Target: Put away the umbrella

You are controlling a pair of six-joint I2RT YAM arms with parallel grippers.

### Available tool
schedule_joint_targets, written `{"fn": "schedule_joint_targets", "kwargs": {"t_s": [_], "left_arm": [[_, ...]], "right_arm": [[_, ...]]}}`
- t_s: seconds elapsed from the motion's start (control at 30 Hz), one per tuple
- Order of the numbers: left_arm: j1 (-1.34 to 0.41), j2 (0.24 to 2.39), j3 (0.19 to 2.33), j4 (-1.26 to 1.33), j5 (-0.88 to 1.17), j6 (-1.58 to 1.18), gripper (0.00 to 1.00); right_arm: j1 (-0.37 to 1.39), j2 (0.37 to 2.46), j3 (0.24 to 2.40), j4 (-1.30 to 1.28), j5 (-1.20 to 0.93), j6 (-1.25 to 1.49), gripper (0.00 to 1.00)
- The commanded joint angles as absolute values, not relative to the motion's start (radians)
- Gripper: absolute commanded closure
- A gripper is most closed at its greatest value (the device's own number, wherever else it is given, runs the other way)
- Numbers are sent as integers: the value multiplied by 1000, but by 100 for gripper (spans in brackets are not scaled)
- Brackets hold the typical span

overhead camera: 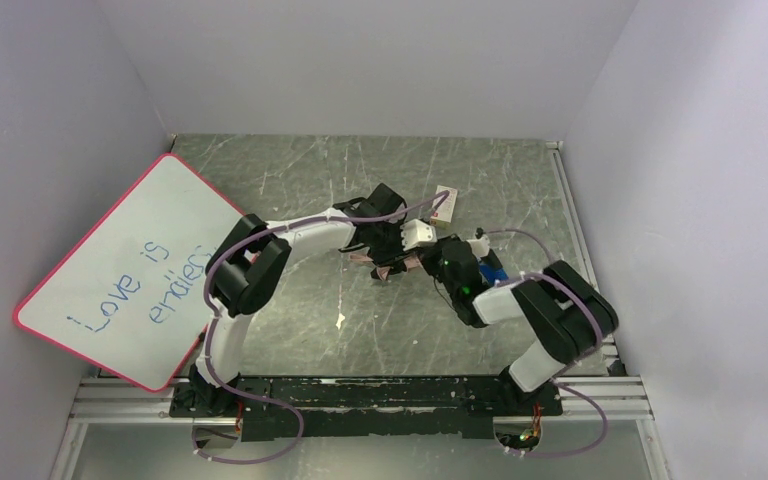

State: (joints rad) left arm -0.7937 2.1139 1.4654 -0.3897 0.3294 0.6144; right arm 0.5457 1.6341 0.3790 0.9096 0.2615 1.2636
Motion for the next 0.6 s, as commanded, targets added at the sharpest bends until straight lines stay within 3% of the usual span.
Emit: {"fn": "schedule_joint_targets", "kwargs": {"t_s": [0.0, 0.2, 0.47, 0.57], "left_arm": [[-807, 2274, 1380, -728, 471, 581, 95], [-793, 2270, 1390, -730, 500, 580, 95], [-790, 2267, 1393, -731, 513, 584, 95], [-790, 2266, 1392, -733, 510, 584, 95]], "right_arm": [[541, 1487, 344, 629, 425, 1202, 85], [539, 1283, 301, 490, 477, 1123, 84], [539, 1183, 197, 673, 210, 935, 87], [538, 1184, 186, 742, 114, 848, 80]]}}
